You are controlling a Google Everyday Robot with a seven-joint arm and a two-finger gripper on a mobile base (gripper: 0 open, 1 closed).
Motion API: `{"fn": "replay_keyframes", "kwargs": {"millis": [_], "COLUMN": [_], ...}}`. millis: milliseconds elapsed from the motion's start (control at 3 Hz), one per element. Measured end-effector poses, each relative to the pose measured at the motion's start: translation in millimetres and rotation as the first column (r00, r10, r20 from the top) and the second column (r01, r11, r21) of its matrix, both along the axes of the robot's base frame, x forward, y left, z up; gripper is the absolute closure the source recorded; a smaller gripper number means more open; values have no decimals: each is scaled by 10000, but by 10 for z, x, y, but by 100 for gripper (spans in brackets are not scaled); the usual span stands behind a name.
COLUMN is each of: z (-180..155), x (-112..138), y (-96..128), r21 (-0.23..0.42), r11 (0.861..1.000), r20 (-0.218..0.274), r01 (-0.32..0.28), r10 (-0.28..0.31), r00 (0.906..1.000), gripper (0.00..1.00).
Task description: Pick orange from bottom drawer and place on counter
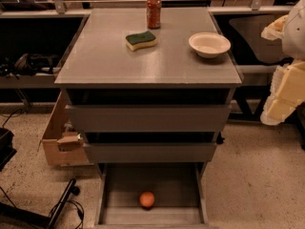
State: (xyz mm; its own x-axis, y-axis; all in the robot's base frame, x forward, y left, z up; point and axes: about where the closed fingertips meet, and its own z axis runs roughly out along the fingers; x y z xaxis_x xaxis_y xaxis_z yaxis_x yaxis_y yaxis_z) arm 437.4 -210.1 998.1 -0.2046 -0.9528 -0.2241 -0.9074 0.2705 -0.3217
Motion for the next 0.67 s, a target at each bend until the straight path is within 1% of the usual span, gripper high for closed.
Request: {"fn": "replay_keyframes", "kwargs": {"millis": [333, 667], "z": [-26, -414], "x": [-2, -38], "y": [-4, -67], "r21": [48, 742], "r11": [10000, 9972], "r20": [4, 33], "r01": [3, 41], "r10": [-3, -44], "r00": [10000, 10000], "gripper": [0, 0]}}
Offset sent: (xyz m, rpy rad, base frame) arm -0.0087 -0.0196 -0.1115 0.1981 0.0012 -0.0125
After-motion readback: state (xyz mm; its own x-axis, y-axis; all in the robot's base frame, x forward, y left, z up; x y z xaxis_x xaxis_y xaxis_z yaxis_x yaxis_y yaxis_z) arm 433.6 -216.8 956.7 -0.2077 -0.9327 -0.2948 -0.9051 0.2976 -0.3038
